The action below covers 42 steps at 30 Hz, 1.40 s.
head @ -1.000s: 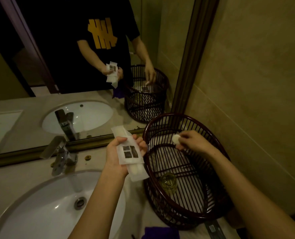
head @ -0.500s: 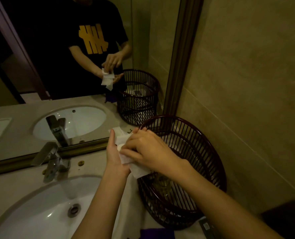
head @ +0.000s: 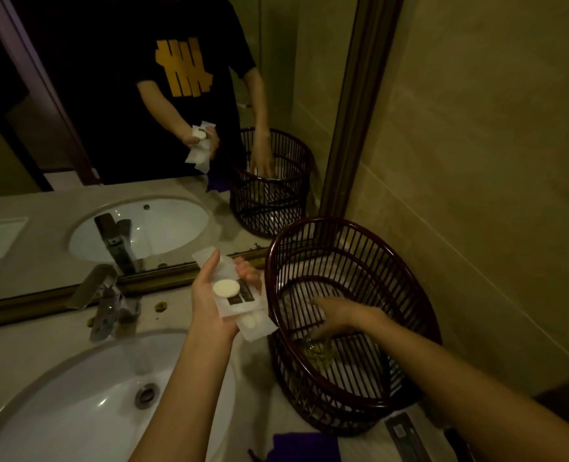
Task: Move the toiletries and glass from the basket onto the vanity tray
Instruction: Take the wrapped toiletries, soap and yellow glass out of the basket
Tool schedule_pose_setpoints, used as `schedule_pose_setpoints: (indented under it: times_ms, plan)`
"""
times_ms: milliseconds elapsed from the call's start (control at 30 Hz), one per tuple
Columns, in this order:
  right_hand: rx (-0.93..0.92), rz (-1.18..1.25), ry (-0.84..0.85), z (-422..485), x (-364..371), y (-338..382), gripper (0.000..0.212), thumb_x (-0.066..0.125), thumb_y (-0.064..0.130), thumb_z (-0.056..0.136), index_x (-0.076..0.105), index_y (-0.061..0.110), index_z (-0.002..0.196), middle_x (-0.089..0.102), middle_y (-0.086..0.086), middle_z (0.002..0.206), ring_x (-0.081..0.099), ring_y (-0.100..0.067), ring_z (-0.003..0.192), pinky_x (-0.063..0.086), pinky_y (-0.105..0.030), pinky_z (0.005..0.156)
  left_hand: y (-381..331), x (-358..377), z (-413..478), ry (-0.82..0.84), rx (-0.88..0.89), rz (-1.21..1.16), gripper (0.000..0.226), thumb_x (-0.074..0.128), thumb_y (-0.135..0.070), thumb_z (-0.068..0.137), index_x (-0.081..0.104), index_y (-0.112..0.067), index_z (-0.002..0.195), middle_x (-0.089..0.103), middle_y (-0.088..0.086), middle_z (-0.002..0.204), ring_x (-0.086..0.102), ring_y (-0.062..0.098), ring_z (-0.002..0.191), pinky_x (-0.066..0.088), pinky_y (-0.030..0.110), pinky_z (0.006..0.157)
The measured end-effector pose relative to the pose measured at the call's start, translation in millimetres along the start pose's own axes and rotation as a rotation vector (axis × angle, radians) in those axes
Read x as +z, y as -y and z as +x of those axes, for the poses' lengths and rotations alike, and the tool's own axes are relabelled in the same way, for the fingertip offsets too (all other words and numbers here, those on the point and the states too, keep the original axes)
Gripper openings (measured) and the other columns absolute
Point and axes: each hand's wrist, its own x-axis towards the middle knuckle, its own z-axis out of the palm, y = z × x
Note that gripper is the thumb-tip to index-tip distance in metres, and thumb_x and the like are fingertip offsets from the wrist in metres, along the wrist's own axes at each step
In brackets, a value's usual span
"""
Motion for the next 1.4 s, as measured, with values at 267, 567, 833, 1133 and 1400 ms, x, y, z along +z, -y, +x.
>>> schedule_pose_setpoints:
  times_ms: [267,567,833,1133,1400]
  plan:
    - [0.046,-0.099,0.247,27.7,25.0,18.5,0.088,0.081,0.035,0.085,0.033,0.022,0.157,0.041,-0.005,0.16,0.044,-0.031,0.142,0.044,-0.046,0.115,-25.9,-17.0,-16.0,0.098,0.046,0.018,0.027,0.046,-0.034,0.091,0.046,-0.013,0.075,0.027,-0.007,0.048,0.023,0.004,0.039,0.027,0.015,0.04]
    - [0.03,-0.091,0.132,37.2,56.6,28.3,0.076,0.075,0.023,0.091,0.034,0.019,0.154,0.049,-0.011,0.15,0.056,-0.03,0.129,0.053,-0.038,0.103,-47.9,-27.5,-24.6,0.065,0.039,-0.009,0.031,0.042,-0.038,0.095,0.046,-0.014,0.075,0.036,-0.005,0.047,0.035,0.007,0.036,0.027,0.015,0.04]
    - [0.087,0.004,-0.243,7.9,27.4,26.0,0.07,0.079,0.03,0.085,0.041,0.016,0.143,0.059,-0.012,0.136,0.059,-0.032,0.123,0.052,-0.043,0.098,-44.4,-18.0,-11.5,0.101,-0.084,0.002,0.033,0.041,-0.038,0.096,0.046,-0.012,0.076,0.036,-0.004,0.046,0.032,0.007,0.037,0.029,0.017,0.04]
    - [-0.125,1.028,-0.631,-86.2,-14.2,3.0,0.056,0.087,0.007,0.074,0.065,0.025,0.122,0.071,0.0,0.117,0.067,-0.021,0.114,0.058,-0.036,0.095,-18.7,-2.4,-9.8,0.143,-0.171,0.02,0.031,0.045,-0.035,0.094,0.048,-0.011,0.075,0.035,-0.004,0.047,0.034,0.007,0.037,0.026,0.016,0.041]
    - [-0.721,2.257,0.0,-131.1,-15.4,44.0,0.053,0.072,0.016,0.084,0.064,0.009,0.136,0.065,-0.019,0.139,0.059,-0.04,0.132,0.044,-0.071,0.103,-7.4,11.5,-49.8,0.152,-0.061,0.052,0.038,0.04,-0.037,0.096,0.049,-0.01,0.07,0.024,-0.01,0.054,0.021,0.002,0.044,0.027,0.016,0.041]
